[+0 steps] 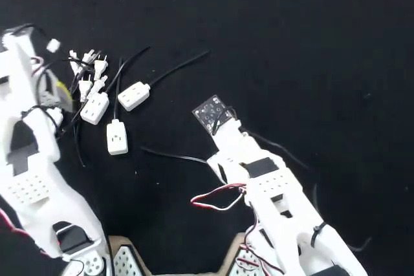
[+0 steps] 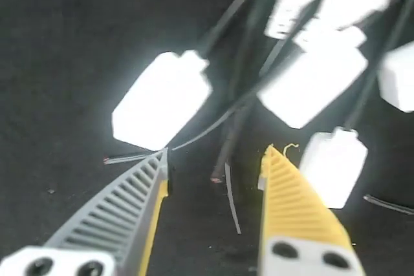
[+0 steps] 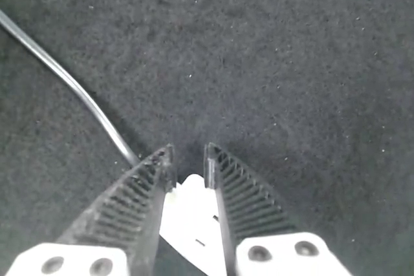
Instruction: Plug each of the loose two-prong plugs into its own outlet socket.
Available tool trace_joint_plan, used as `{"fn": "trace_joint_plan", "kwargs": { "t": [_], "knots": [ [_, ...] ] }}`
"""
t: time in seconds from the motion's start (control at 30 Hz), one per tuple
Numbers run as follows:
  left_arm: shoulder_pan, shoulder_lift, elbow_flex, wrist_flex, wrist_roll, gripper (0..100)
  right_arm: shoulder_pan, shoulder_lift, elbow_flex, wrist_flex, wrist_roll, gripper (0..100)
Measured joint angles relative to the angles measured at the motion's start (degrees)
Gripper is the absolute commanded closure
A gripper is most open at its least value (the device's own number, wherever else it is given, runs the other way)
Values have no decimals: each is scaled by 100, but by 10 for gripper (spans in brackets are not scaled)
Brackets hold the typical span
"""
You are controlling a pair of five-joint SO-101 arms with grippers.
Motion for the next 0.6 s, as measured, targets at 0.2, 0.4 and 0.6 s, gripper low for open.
{"fn": "trace_joint_plan", "kwargs": {
  "t": [0.2,0.4,0.6],
  "knots": [
    [457,422,35,-18,-281,764,0,0,0,0,0,921],
    [360,589,35,-26,-484,769,0,0,0,0,0,921],
    [62,589,70,211,-1125,770,0,0,0,0,0,921]
  ]
}}
